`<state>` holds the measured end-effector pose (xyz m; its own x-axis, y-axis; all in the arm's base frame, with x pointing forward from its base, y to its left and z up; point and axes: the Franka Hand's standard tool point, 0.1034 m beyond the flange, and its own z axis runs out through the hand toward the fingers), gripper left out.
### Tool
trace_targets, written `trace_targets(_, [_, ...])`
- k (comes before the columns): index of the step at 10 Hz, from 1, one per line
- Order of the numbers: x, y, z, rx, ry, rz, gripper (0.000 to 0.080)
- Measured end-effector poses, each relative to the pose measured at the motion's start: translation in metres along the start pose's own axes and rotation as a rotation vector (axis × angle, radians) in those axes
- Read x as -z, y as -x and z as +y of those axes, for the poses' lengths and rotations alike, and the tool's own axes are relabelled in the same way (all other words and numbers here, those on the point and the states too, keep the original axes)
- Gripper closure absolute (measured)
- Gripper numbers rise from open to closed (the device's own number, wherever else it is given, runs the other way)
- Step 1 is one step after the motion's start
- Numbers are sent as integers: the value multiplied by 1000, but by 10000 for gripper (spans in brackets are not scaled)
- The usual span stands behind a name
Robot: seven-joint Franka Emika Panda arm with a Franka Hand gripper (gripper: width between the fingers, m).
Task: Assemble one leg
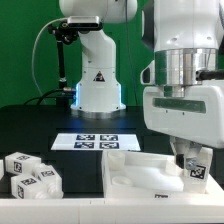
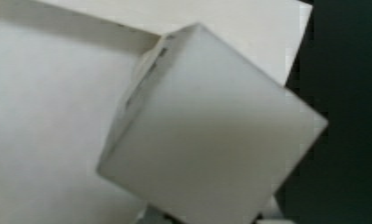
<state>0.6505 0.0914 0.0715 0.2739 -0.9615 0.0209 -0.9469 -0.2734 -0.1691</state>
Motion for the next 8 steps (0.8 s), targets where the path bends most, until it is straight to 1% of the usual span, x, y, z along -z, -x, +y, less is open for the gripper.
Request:
trace_targets(1, [1,-1,0,2,0,0,684])
trace_targets(2, [4,0,-4,16,-5,-2,545])
trace_targets(3, [9,-2,-7,35,-13,-2,364])
trace_targets(4, [15,-8,-9,73,-22,1,226])
trace_targets(5, [27,-17,-13,94,-40,0,226])
trace_targets(6, [41,-25,-17,107,-51,-7,166])
trace_targets(7, [55,-30,-25,102,-60,-13,166])
trace_targets(8, [54,-29,-26,104,-67,-7,153])
